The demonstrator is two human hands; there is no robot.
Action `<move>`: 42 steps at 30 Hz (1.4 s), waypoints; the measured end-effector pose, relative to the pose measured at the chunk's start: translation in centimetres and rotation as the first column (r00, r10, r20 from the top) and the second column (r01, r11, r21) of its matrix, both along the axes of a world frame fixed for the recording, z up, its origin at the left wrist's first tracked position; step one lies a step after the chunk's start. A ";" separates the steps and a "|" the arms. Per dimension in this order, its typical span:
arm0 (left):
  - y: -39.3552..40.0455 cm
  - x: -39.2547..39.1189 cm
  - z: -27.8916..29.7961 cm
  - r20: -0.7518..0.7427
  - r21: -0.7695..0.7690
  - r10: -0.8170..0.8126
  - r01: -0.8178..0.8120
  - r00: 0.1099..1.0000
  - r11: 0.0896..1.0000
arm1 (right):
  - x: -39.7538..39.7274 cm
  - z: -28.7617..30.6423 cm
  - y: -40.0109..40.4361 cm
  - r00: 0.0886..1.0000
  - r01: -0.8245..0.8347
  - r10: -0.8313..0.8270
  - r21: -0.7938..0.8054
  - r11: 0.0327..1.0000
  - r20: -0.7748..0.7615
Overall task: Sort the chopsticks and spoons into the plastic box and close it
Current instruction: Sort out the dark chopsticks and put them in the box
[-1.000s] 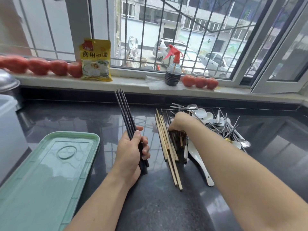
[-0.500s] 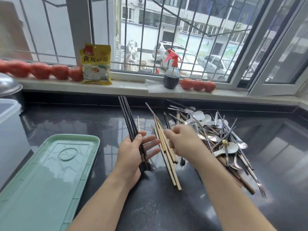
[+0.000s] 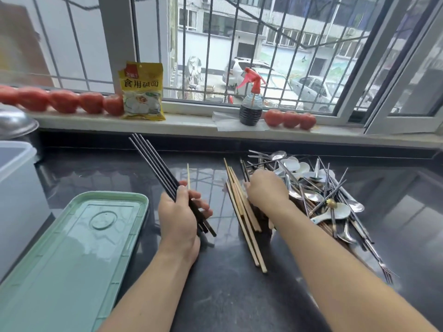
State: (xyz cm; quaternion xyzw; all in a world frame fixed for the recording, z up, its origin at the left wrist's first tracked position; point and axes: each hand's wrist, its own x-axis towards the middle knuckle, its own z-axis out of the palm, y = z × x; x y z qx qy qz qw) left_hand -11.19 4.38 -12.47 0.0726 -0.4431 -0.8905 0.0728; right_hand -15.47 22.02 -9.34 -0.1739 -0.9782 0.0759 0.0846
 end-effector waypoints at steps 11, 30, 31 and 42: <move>0.2 0.4 0.3 -0.024 -0.018 -0.091 0.091 0.996 0.996 | -1.7 1.4 -1.6 0.948 0.006 -0.026 0.064 0.998 0.318; 1.1 1.4 0.3 -0.122 -0.221 -0.193 0.163 0.974 0.961 | 7.2 1.6 -1.1 0.746 -0.606 0.169 -0.551 0.574 -0.645; 1.0 1.3 0.3 -0.123 -0.225 -0.196 0.165 0.973 0.960 | 7.4 1.8 -1.0 0.663 -0.657 0.134 -0.487 0.576 -0.736; 0.8 2.8 1.9 -0.035 -0.200 -0.432 0.417 0.901 0.887 | 8.3 3.3 0.4 0.766 -0.574 -0.085 -0.738 0.354 -0.637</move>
